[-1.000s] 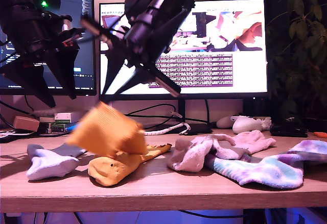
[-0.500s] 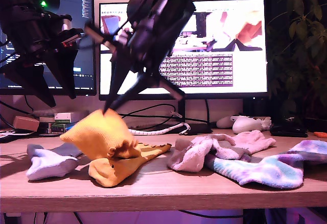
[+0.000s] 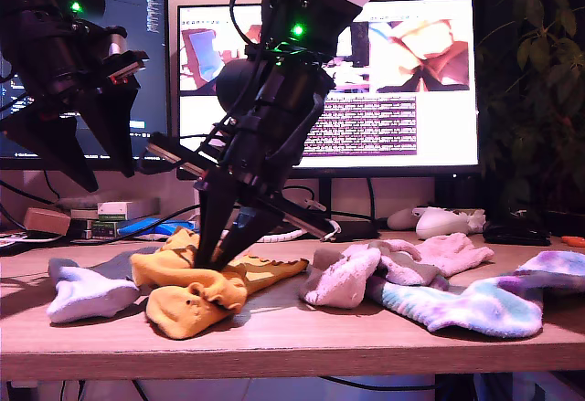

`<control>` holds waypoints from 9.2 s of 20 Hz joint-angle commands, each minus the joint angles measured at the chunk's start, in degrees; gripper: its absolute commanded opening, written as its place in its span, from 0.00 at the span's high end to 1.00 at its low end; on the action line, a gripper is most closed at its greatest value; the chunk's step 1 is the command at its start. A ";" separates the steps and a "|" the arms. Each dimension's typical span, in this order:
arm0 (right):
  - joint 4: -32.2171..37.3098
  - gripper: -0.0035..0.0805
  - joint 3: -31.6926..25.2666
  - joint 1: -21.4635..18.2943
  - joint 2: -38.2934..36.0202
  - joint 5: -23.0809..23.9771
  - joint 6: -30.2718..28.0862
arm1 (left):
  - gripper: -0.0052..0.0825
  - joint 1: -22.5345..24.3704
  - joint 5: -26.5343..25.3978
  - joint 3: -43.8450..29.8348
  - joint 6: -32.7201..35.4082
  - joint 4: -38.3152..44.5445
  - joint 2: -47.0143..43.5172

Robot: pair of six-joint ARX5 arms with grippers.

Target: Pair up the socks based on colour and pattern, by placing them on top of one another

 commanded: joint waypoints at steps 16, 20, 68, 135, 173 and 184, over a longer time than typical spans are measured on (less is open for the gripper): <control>3.82 0.97 0.13 -4.28 -18.43 -5.70 -0.98 | 0.57 -3.58 10.86 -3.72 1.49 -2.91 -17.44; 5.68 0.97 0.15 -4.72 -19.19 -8.85 -0.17 | 0.57 -3.19 14.62 -16.22 -0.26 8.83 -24.44; 23.93 0.97 0.79 -8.07 -19.54 -24.26 16.17 | 0.77 -25.64 -25.99 -28.65 26.38 27.34 -42.25; 22.73 0.97 -45.59 -11.15 -66.07 25.14 -16.94 | 0.97 -21.49 -10.19 -27.56 9.75 46.16 -33.14; 22.27 0.97 -56.92 -11.15 -76.11 25.14 -12.50 | 0.52 -13.59 9.92 -18.91 6.86 7.17 -6.75; 22.38 0.97 -56.92 -11.15 -76.08 24.72 -13.97 | 0.51 -6.49 3.56 -10.34 -2.36 11.82 -6.67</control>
